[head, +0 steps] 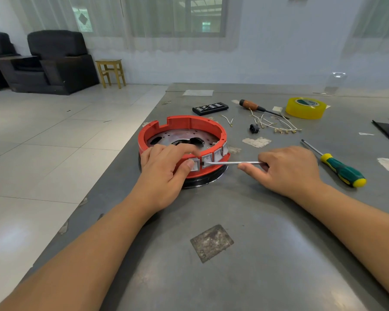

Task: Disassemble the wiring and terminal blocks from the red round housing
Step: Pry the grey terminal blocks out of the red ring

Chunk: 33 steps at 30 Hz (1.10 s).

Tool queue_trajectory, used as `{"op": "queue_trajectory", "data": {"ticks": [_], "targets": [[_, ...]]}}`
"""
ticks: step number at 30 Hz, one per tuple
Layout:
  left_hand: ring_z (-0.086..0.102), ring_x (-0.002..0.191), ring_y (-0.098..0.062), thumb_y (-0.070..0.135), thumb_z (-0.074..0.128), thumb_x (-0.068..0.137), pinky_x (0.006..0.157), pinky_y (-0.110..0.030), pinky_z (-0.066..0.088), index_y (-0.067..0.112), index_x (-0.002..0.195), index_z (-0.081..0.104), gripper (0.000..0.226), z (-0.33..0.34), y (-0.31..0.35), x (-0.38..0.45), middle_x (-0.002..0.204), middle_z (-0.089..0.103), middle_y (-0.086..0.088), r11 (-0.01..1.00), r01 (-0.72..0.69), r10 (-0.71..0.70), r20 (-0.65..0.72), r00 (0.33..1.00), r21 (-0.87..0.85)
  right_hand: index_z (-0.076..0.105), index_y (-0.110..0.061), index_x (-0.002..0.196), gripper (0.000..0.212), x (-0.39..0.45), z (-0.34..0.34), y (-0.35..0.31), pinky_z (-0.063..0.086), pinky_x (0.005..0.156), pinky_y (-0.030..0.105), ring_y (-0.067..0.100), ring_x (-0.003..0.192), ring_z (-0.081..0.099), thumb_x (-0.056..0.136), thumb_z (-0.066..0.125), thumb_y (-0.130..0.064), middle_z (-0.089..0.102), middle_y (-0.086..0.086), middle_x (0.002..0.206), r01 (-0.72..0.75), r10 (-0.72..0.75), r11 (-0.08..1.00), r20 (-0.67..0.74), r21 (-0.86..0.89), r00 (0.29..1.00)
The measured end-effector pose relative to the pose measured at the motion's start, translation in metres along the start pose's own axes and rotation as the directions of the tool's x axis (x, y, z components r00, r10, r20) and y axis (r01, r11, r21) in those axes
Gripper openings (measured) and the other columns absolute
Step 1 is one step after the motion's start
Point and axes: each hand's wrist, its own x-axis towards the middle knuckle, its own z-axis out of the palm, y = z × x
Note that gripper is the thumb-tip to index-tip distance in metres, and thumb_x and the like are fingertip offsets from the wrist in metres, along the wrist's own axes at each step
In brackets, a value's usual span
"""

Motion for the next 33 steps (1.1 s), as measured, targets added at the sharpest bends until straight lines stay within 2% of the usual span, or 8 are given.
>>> {"op": "queue_trajectory", "data": {"ticks": [3, 9, 14, 18, 21, 26, 31, 33], "targets": [[0.034, 0.116, 0.017, 0.038, 0.049, 0.102, 0.108, -0.022, 0.014, 0.049, 0.115, 0.058, 0.02, 0.0, -0.002, -0.001, 0.103, 0.054, 0.038, 1.0, -0.012, 0.011, -0.024, 1.0, -0.011, 0.044, -0.017, 0.051, 0.086, -0.012, -0.005, -0.002, 0.023, 0.047, 0.022, 0.016, 0.047, 0.047, 0.085, 0.013, -0.089, 0.046, -0.005, 0.045, -0.013, 0.015, 0.999, 0.044, -0.048, 0.999], [0.034, 0.114, 0.022, 0.037, 0.055, 0.1, 0.104, -0.032, 0.023, 0.048, 0.109, 0.063, 0.016, -0.001, -0.002, -0.002, 0.104, 0.058, 0.034, 0.999, -0.011, 0.009, -0.043, 0.999, -0.043, 0.045, -0.018, 0.05, 0.087, -0.01, -0.008, -0.01, 0.018, 0.048, 0.021, 0.015, 0.044, 0.043, 0.085, 0.01, -0.09, 0.042, -0.006, 0.043, -0.008, 0.01, 0.997, 0.034, -0.078, 0.999], [0.042, 0.108, 0.014, 0.037, 0.057, 0.098, 0.103, -0.033, 0.024, 0.045, 0.106, 0.065, 0.014, 0.0, 0.001, -0.002, 0.097, 0.06, 0.03, 0.998, -0.004, 0.0, -0.066, 0.998, -0.058, 0.043, -0.018, 0.048, 0.087, -0.008, -0.004, -0.008, 0.019, 0.048, 0.021, 0.011, 0.041, 0.038, 0.087, 0.011, -0.089, 0.04, -0.007, 0.041, -0.001, 0.002, 0.999, 0.013, -0.039, 1.0], [0.043, 0.101, 0.005, 0.035, 0.056, 0.098, 0.101, -0.031, 0.023, 0.035, 0.104, 0.069, 0.014, 0.001, 0.002, 0.0, 0.094, 0.059, 0.025, 0.999, 0.002, -0.005, -0.062, 0.998, -0.051, 0.042, -0.019, 0.051, 0.084, -0.002, 0.006, -0.005, 0.03, 0.048, 0.026, 0.013, 0.046, 0.042, 0.087, 0.011, -0.089, 0.043, -0.007, 0.047, 0.041, -0.042, 0.999, 0.023, 0.032, 0.999], [0.042, 0.101, -0.006, 0.035, 0.054, 0.098, 0.1, -0.028, 0.021, 0.034, 0.103, 0.067, 0.014, 0.001, 0.004, 0.001, 0.096, 0.061, 0.02, 0.999, 0.009, -0.012, -0.051, 0.999, -0.051, 0.039, -0.021, 0.052, 0.079, 0.009, 0.012, -0.002, 0.025, 0.056, 0.031, 0.019, 0.051, 0.043, 0.089, 0.013, -0.086, 0.043, -0.007, 0.05, 0.1, -0.099, 0.992, -0.01, 0.081, 0.995], [0.039, 0.105, -0.006, 0.036, 0.052, 0.098, 0.101, -0.031, 0.021, 0.037, 0.104, 0.064, 0.013, 0.0, 0.004, 0.002, 0.099, 0.057, 0.024, 0.998, 0.023, -0.024, -0.02, 1.0, -0.053, 0.046, -0.021, 0.059, 0.081, 0.023, 0.024, 0.003, 0.027, 0.063, 0.033, 0.021, 0.059, 0.044, 0.089, 0.009, -0.086, 0.044, -0.005, 0.058, 0.18, -0.182, 0.976, 0.007, 0.122, 0.983], [0.037, 0.108, -0.006, 0.037, 0.05, 0.098, 0.105, -0.036, 0.022, 0.037, 0.106, 0.062, 0.015, -0.001, 0.004, 0.002, 0.101, 0.055, 0.024, 0.997, 0.046, -0.045, 0.012, 0.999, -0.055, 0.04, -0.023, 0.059, 0.073, 0.033, 0.031, 0.005, 0.036, 0.064, 0.037, 0.022, 0.059, 0.044, 0.091, 0.017, -0.084, 0.04, -0.008, 0.059, 0.213, -0.218, 0.958, 0.005, 0.191, 0.976], [0.033, 0.107, -0.004, 0.038, 0.049, 0.098, 0.105, -0.038, 0.023, 0.038, 0.105, 0.061, 0.014, -0.001, 0.004, 0.002, 0.1, 0.053, 0.026, 0.996, 0.054, -0.052, 0.023, 0.998, -0.066, 0.039, -0.023, 0.06, 0.072, 0.037, 0.034, 0.007, 0.035, 0.064, 0.036, 0.02, 0.059, 0.042, 0.091, 0.017, -0.084, 0.041, -0.007, 0.059, 0.229, -0.237, 0.95, 0.015, 0.211, 0.971]]}}
